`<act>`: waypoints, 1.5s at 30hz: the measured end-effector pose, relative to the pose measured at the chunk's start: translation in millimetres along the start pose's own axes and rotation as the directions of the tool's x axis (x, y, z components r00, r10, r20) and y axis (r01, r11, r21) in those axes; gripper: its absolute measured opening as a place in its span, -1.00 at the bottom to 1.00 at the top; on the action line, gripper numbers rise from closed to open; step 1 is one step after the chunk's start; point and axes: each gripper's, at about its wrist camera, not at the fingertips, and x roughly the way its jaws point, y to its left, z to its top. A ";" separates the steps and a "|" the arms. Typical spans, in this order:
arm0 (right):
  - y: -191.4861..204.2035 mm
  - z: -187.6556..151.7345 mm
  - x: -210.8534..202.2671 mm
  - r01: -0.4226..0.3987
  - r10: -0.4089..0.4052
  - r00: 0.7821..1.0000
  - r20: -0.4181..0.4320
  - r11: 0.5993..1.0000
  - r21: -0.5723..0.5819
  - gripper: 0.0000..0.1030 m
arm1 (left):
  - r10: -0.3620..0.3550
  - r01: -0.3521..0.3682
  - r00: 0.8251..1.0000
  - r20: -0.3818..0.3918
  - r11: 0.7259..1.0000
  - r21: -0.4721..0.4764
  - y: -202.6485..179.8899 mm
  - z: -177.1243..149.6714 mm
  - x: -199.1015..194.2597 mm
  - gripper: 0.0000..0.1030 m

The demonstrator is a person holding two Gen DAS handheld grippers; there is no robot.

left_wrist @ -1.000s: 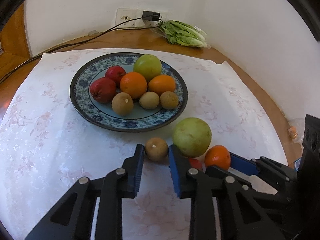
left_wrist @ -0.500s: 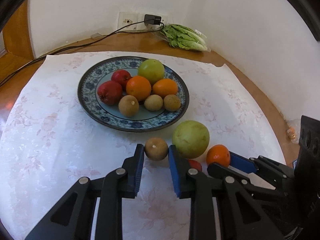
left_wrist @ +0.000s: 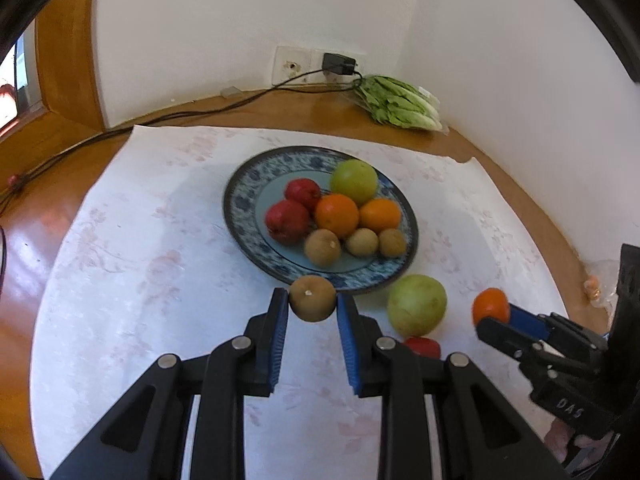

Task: Organize fruits
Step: 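Carry the brown fruit with the left tool while the right carries the orange to the plate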

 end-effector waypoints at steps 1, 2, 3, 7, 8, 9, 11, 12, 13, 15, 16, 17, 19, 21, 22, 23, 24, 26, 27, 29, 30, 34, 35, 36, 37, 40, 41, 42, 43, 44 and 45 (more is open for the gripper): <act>1.1 2.4 -1.0 -0.001 0.001 1.000 0.000 1.000 -0.002 -0.29 | 0.003 -0.003 1.000 -0.001 1.000 0.000 1.0 1.1 -0.4 -0.50; 1.0 3.6 -1.7 -0.001 0.001 1.000 0.001 1.000 -0.004 -0.28 | 0.004 -0.004 1.000 -0.002 1.000 -0.001 2.3 2.7 -0.6 -0.50; 1.8 5.8 -2.7 -0.001 0.001 1.000 0.000 1.000 -0.008 -0.29 | 0.006 -0.006 1.000 -0.005 1.000 -0.003 3.9 5.3 -0.7 -0.50; 4.9 17.1 -5.3 0.000 0.000 1.000 -0.005 1.000 -0.026 -0.29 | 0.022 -0.022 1.000 -0.002 1.000 0.002 6.8 14.8 -0.6 -0.50; 4.9 19.9 -5.7 -0.001 0.001 1.000 -0.007 1.000 -0.028 -0.29 | 0.025 -0.025 1.000 -0.001 1.000 0.007 7.0 17.0 -0.4 -0.50; 5.1 24.0 -5.8 -0.004 0.004 1.000 -0.010 1.000 -0.029 -0.29 | 0.029 -0.029 1.000 0.000 0.999 0.012 7.3 19.5 -0.4 -0.50; 4.9 30.5 -5.6 -0.010 0.009 1.000 -0.017 1.000 -0.028 -0.29 | 0.037 -0.037 0.999 0.005 0.999 0.018 8.0 25.1 -0.2 -0.50; 4.9 35.4 -5.0 -0.012 0.012 1.000 -0.020 1.000 -0.028 -0.29 | 0.042 -0.042 0.999 0.009 0.999 0.023 8.2 28.4 0.0 -0.50; 5.3 39.0 -4.2 -0.011 0.011 1.000 -0.020 0.999 -0.030 -0.29 | 0.051 -0.052 0.999 0.014 0.998 0.030 8.4 32.3 0.9 -0.50; 6.9 48.0 -1.1 0.002 -0.003 1.000 -0.017 0.999 -0.043 -0.28 | 0.075 -0.075 0.997 0.023 0.997 0.035 8.8 40.2 4.4 -0.50; 7.8 52.8 1.2 0.009 -0.010 1.000 -0.016 0.999 -0.049 -0.29 | 0.079 -0.080 0.997 0.026 0.996 0.032 9.7 42.8 6.1 -0.50; 8.0 55.7 2.7 0.012 -0.012 1.000 -0.015 0.999 -0.050 -0.29 | 0.082 -0.083 0.996 0.026 0.996 0.029 10.5 45.7 8.3 -0.50; 8.7 63.7 7.6 0.013 -0.014 1.000 -0.014 0.999 -0.051 -0.29 | 0.087 -0.088 0.996 0.026 0.996 0.031 12.2 51.5 13.8 -0.50; 9.4 69.7 12.5 0.016 -0.016 1.000 -0.012 0.998 -0.056 -0.29 | 0.095 -0.096 0.995 0.025 0.995 0.037 14.5 55.8 19.9 -0.50; 9.4 72.5 15.5 0.017 -0.018 1.000 -0.010 0.998 -0.060 -0.29 | 0.095 -0.096 0.995 0.022 0.995 0.037 15.2 57.1 22.3 -0.50; 9.4 74.9 18.1 0.017 -0.018 1.000 -0.009 0.998 -0.062 -0.29 | 0.091 -0.091 0.996 0.017 0.995 0.035 16.4 58.3 25.0 -0.50; 8.9 78.1 21.9 0.017 -0.017 1.000 -0.009 0.998 -0.060 -0.29 | 0.080 -0.080 0.997 0.011 0.996 0.026 18.9 59.8 28.6 -0.50; 8.7 81.9 27.0 0.014 -0.014 1.000 -0.006 0.998 -0.060 -0.29 | 0.066 -0.066 0.998 0.004 0.998 0.013 22.2 61.6 33.3 -0.50; 8.6 83.9 30.4 0.013 -0.013 1.000 -0.006 0.998 -0.060 -0.29 | 0.063 -0.063 0.998 0.001 0.998 0.006 24.0 62.8 36.3 -0.50; 9.0 87.2 37.3 0.013 -0.013 1.000 -0.008 0.998 -0.063 -0.29 | 0.064 -0.064 0.998 -0.003 0.998 0.002 25.5 64.9 41.8 -0.50; 9.1 89.3 42.0 0.015 -0.016 1.000 -0.009 0.998 -0.066 -0.29 | 0.065 -0.065 0.998 -0.007 0.998 0.001 26.5 66.5 45.8 -0.50; 6.9 95.7 56.3 0.020 -0.021 1.000 -0.015 0.997 -0.069 -0.29 | 0.062 -0.062 0.998 -0.016 0.998 -0.005 27.9 70.6 56.0 -0.50; 5.5 97.1 59.4 0.019 -0.020 1.000 -0.015 0.998 -0.066 -0.29 | 0.061 -0.062 0.998 -0.016 0.998 -0.004 28.0 71.3 57.8 -0.50; 3.4 98.4 64.0 0.018 -0.019 1.000 -0.017 0.998 -0.058 -0.29 | 0.063 -0.063 0.998 -0.015 0.998 -0.001 27.8 72.2 60.0 -0.50; 1.5 99.3 67.8 0.018 -0.019 1.000 -0.021 0.999 -0.050 -0.29 | 0.062 -0.062 0.998 -0.015 0.998 -0.001 27.9 72.8 61.6 -0.50; -2.3 100.8 76.7 0.019 -0.021 0.999 -0.032 0.999 -0.042 -0.28 | 0.059 -0.059 0.998 -0.021 0.998 -0.003 28.6 73.1 65.8 -0.50; -2.6 101.1 78.9 0.021 -0.023 0.999 -0.035 0.999 -0.041 -0.28 | 0.059 -0.059 0.998 -0.020 0.998 -0.004 28.9 72.9 67.3 -0.50; -3.5 101.4 81.1 0.022 -0.023 0.999 -0.037 0.999 -0.041 -0.28 | 0.059 -0.059 0.998 -0.018 0.998 -0.004 29.0 73.2 67.9 -0.50; -4.5 101.8 83.0 0.018 -0.019 0.999 -0.038 0.999 -0.040 -0.29 | 0.058 -0.058 0.998 -0.017 0.998 -0.005 29.3 73.2 68.4 -0.50; -5.1 102.2 84.3 0.014 -0.016 0.999 -0.037 0.999 -0.039 -0.29 | 0.056 -0.057 0.998 -0.016 0.998 -0.008 29.4 73.2 68.9 -0.50; -6.1 102.5 85.8 0.010 -0.012 0.999 -0.036 0.999 -0.036 -0.29 | 0.049 -0.050 0.999 -0.015 0.999 -0.015 30.0 73.1 69.7 -0.50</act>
